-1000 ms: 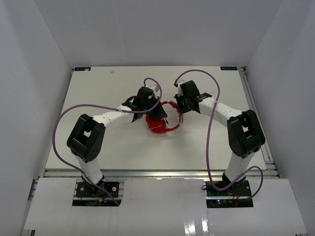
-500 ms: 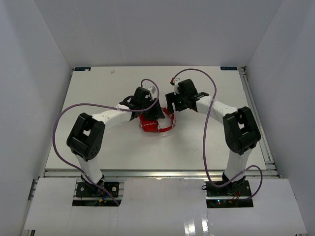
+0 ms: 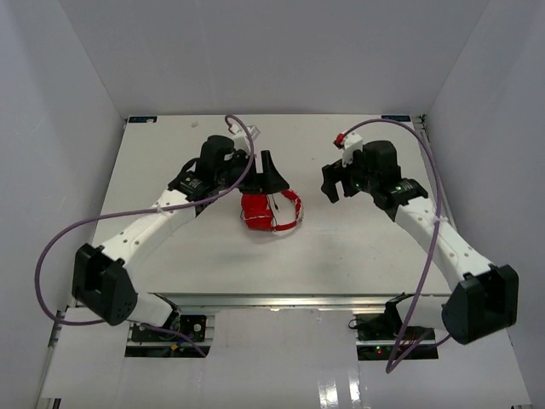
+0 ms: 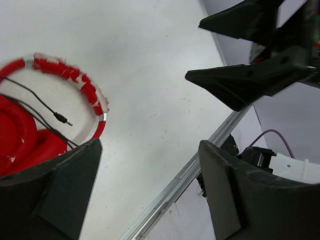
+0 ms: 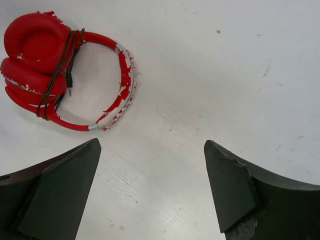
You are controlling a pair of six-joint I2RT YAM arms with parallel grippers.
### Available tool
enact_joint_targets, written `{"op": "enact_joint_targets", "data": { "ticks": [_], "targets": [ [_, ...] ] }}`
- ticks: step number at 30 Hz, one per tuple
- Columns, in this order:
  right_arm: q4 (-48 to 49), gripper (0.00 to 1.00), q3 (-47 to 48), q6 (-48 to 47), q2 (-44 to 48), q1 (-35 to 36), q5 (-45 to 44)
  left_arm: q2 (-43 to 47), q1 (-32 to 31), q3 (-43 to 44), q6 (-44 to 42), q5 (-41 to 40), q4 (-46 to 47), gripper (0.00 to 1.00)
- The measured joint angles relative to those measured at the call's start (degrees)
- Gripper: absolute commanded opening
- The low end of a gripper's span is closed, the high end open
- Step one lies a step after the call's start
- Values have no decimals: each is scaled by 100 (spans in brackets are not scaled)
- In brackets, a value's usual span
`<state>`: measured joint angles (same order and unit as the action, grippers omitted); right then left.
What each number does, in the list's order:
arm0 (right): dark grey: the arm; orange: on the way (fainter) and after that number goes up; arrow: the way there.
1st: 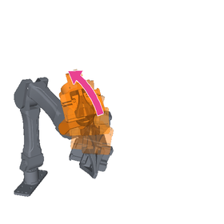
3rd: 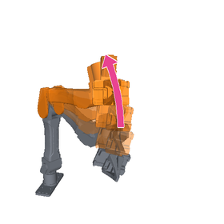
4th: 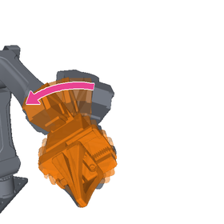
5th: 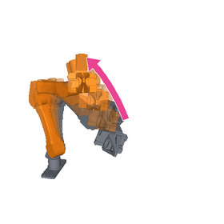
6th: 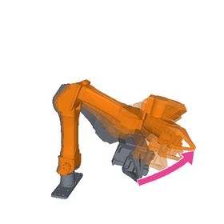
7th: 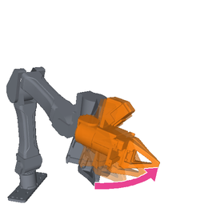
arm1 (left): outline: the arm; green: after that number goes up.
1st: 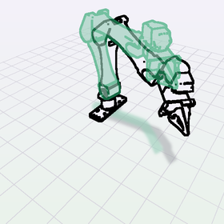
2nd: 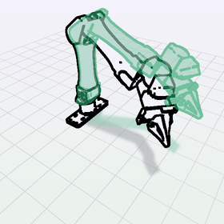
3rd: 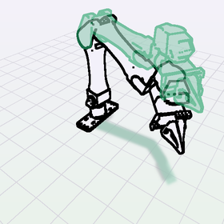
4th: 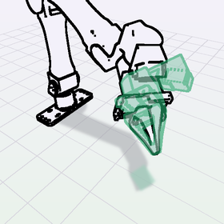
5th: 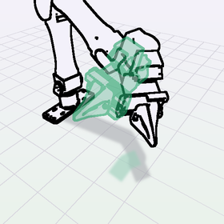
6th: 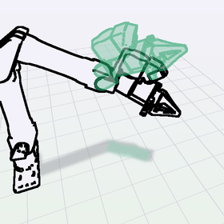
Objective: Wrap the headphones
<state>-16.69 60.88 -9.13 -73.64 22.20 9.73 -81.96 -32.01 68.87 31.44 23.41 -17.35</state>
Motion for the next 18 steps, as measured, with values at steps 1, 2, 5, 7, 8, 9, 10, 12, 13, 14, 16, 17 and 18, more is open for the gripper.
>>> {"op": "enact_joint_targets", "data": {
  "ticks": [1,2,5,7,8,9,10,12,13,14,16,17,18],
  "targets": [
    [-76,90,-113,-10,295,4,-86,279,0,-38,-56,40,16,98],
    [-141,90,-215,-13,603,10,-195,596,0,-120,-133,75,47,98],
    [-212,90,-438,11,1410,35,-564,1768,0,-626,-438,118,124,98],
    [-279,90,-486,68,1777,23,-808,2668,0,-1254,-708,12,200,98],
    [-300,90,-487,104,1882,4,-901,3117,0,-1584,-826,-48,190,98],
    [-313,90,-487,125,1963,-17,-983,3515,0,-1892,-929,-101,145,98],
    [-309,90,-505,127,2026,-47,-1048,3925,0,-2209,-1031,-156,129,98],
    [-322,90,-593,88,2121,-130,-1079,4631,-2,-2742,-1191,-257,44,98],
    [-339,90,-667,59,2167,-179,-1065,4916,-2,-2975,-1252,-314,-13,98],
    [-372,90,-732,19,2199,-221,-1024,5159,-2,-3153,-1307,-380,-74,98],
    [-415,90,-855,-39,2250,-309,-904,5562,-2,-3420,-1396,-512,-204,98],
    [-427,90,-913,-54,2270,-355,-829,5730,-2,-3514,-1433,-575,-258,98],
    [-437,90,-967,-56,2283,-402,-749,5882,-2,-3579,-1468,-633,-279,98]
  ]
}}
